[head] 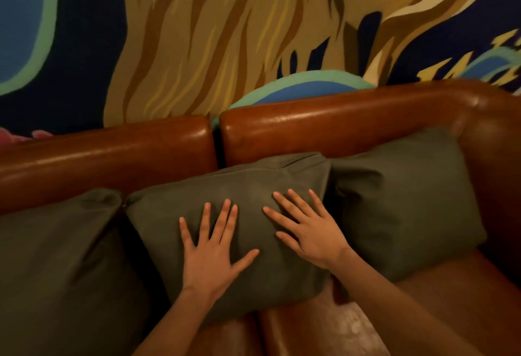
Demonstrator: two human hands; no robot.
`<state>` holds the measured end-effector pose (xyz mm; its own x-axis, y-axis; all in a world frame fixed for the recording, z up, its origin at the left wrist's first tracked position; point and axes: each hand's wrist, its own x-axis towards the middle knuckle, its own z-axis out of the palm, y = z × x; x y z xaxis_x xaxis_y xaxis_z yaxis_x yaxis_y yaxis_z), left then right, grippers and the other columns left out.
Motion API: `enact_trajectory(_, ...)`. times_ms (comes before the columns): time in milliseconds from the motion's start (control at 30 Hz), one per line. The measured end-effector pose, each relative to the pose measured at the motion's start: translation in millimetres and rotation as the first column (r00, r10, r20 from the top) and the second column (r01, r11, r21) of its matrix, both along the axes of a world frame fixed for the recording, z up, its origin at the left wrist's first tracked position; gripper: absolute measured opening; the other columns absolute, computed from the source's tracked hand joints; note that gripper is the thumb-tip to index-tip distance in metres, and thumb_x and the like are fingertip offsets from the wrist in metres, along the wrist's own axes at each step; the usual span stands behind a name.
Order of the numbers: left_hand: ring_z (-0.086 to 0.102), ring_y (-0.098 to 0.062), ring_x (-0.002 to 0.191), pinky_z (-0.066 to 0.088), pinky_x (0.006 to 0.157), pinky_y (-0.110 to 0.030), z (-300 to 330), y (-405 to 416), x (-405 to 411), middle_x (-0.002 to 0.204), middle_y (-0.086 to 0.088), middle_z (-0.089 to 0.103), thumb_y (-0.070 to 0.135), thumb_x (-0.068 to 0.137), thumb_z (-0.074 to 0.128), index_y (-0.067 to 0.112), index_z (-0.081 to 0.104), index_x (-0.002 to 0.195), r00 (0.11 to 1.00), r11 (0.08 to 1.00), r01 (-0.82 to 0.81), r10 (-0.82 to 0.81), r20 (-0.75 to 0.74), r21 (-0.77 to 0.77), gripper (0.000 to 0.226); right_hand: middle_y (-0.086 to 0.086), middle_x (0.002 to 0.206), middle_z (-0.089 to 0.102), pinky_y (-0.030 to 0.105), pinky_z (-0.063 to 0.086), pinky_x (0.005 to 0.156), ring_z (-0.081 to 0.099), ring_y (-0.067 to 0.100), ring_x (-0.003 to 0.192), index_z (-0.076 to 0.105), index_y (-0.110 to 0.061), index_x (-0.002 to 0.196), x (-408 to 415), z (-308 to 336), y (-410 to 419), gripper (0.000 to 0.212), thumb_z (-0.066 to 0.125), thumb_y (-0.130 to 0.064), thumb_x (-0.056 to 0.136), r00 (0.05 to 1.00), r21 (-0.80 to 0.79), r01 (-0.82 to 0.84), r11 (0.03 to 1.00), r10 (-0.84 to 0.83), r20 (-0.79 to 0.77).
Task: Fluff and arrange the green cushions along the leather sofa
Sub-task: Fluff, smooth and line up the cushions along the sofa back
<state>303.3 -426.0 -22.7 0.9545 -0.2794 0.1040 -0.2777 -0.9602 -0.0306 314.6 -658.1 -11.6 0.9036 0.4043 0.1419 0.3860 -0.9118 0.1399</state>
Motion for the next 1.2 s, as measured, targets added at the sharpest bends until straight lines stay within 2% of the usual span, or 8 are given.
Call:
enact_trajectory(167, 0.001, -0.028, 0.146, 0.003, 0.11, -0.065, 57.3, -67.4, 6.5, 0.159, 0.004, 0.01, 0.081, 0.08, 0.014, 0.035, 0.016, 0.15, 0.995, 0.994, 0.088, -0.091, -0.043, -0.064, 0.084, 0.002, 0.149, 0.044, 0.048, 0.018, 0.111, 0.038, 0.025, 0.139, 0.045, -0.03, 0.143, -26.4, 33.6, -41.8, 0.056, 0.029, -0.053, 0.094, 0.968, 0.05, 0.237, 0.97, -0.232, -0.094)
enact_trajectory(267, -0.023, -0.022, 0.143, -0.011, 0.112, -0.061, 85.9, -118.8, 9.6, 0.156, 0.01, -0.019, 0.082, 0.076, 0.009, 0.041, -0.011, 0.148, 0.984, 0.979, 0.139, -0.154, -0.091, -0.146, 0.085, 0.0, 0.158, 0.026, 0.044, 0.001, 0.119, 0.018, 0.024, 0.147, 0.028, -0.034, 0.15, -43.3, 55.2, -81.8, 0.066, 0.017, -0.061, 0.09, 0.93, 0.097, 0.354, 0.93, -0.339, -0.139)
enact_trajectory(633, -0.019, -0.026, 0.145, -0.008, 0.111, -0.063, 96.0, -282.0, 14.2, 0.159, 0.006, -0.017, 0.086, 0.072, 0.01, 0.041, -0.016, 0.146, 0.974, 0.977, 0.107, -0.14, -0.18, -0.183, 0.09, -0.006, 0.16, -0.004, 0.047, -0.011, 0.117, -0.009, 0.02, 0.149, 0.001, -0.042, 0.151, -61.3, 92.7, -277.9, 0.088, -0.006, -0.081, 0.073, 0.836, -0.023, 0.53, 0.848, -0.526, -0.157)
enact_trajectory(700, -0.017, -0.028, 0.145, -0.007, 0.108, -0.065, 74.7, -312.2, 16.4, 0.159, 0.005, -0.013, 0.086, 0.066, -0.001, 0.041, -0.013, 0.146, 0.985, 0.985, 0.078, -0.1, -0.138, -0.155, 0.093, -0.001, 0.159, 0.02, 0.049, 0.0, 0.115, 0.01, 0.022, 0.147, 0.024, -0.039, 0.15, -48.0, 84.5, -310.3, 0.081, 0.007, -0.079, 0.082, 0.855, -0.054, 0.494, 0.868, -0.497, -0.147)
enact_trajectory(800, 0.013, -0.03, 0.144, 0.007, 0.105, -0.067, 45.3, -358.7, 20.0, 0.155, -0.001, 0.027, 0.076, 0.082, 0.012, 0.031, 0.031, 0.146, 0.988, 0.98, 0.0, -0.03, -0.151, -0.197, 0.08, 0.004, 0.143, 0.051, 0.05, 0.016, 0.107, 0.041, 0.026, 0.136, 0.051, -0.031, 0.138, -14.0, 67.2, -348.7, 0.073, 0.031, -0.073, 0.082, 0.897, -0.073, 0.394, 0.916, -0.401, -0.184)
enact_trajectory(867, 0.023, -0.028, 0.14, 0.012, 0.105, -0.066, 27.1, -388.6, 26.8, 0.149, -0.003, 0.04, 0.064, 0.088, 0.022, 0.022, 0.046, 0.14, 0.992, 0.976, -0.01, -0.017, -0.122, -0.219, 0.071, 0.004, 0.145, 0.049, 0.049, 0.017, 0.107, 0.043, 0.027, 0.135, 0.049, -0.029, 0.14, 10.7, 53.0, -361.8, 0.072, 0.028, -0.072, 0.086, 0.93, -0.047, 0.307, 0.951, -0.31, -0.2)
enact_trajectory(1033, 0.003, -0.024, 0.148, 0.0, 0.111, -0.064, -6.6, -425.3, 50.8, 0.154, 0.002, 0.027, 0.058, 0.094, 0.006, 0.025, 0.028, 0.146, 0.994, 0.968, -0.105, 0.11, 0.01, -0.227, 0.066, -0.005, 0.161, 0.014, 0.041, 0.005, 0.115, 0.01, 0.019, 0.148, 0.015, -0.031, 0.153, 57.0, 10.5, -367.9, 0.072, 0.018, -0.069, 0.092, 0.983, 0.108, 0.063, 0.992, -0.044, -0.176)
enact_trajectory(1200, 0.013, -0.029, 0.144, 0.003, 0.11, -0.065, -28.9, -414.6, 61.4, 0.156, 0.001, 0.022, 0.066, 0.091, 0.007, 0.031, 0.022, 0.149, 0.984, 0.974, -0.159, 0.169, 0.053, -0.16, 0.069, -0.004, 0.16, 0.019, 0.041, 0.008, 0.118, 0.013, 0.016, 0.148, 0.019, -0.028, 0.153, 71.3, -18.0, -366.6, 0.071, 0.028, -0.065, 0.093, 0.996, 0.187, -0.03, 0.982, 0.046, -0.079)
